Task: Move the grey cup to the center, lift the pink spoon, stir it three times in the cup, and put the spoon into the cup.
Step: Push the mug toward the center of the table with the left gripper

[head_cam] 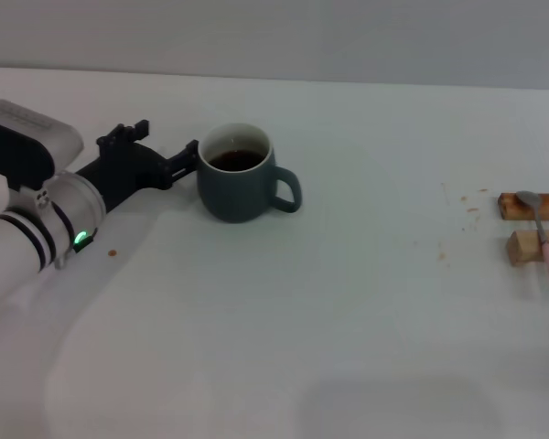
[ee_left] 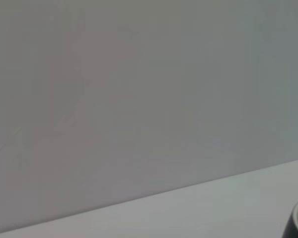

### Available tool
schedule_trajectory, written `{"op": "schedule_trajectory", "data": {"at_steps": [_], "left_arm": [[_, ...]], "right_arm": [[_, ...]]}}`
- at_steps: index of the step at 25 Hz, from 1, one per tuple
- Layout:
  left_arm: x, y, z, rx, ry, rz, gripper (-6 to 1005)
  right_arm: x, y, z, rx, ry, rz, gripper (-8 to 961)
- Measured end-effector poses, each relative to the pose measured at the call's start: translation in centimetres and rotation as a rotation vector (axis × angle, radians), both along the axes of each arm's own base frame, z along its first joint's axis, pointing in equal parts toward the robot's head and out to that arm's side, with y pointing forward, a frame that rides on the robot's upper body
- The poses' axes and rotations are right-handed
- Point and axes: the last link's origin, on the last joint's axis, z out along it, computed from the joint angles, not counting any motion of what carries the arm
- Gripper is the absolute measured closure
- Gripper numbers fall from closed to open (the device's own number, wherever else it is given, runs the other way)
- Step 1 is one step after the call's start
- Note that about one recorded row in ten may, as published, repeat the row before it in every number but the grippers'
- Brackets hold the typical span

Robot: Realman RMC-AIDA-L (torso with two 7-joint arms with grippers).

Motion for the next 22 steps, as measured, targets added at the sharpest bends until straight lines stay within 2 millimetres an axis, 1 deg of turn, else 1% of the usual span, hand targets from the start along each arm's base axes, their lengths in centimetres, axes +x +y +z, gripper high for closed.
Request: {"op": "schedule_trajectory", "data": {"at_steps": [16,22], "left_arm": [[1.8,-1.0,-2.2,-0.052,-0.032,-0.055,154],[2.8,-1.4,-2.8,-0.067,-0.062,-0.087,154]], "right_arm": [[0.0,-0.1,-0.2,-0.015,0.012,0.009,158],[0.1,-0.2,-0.2,-0.015,0.012,0.007,158]]}}
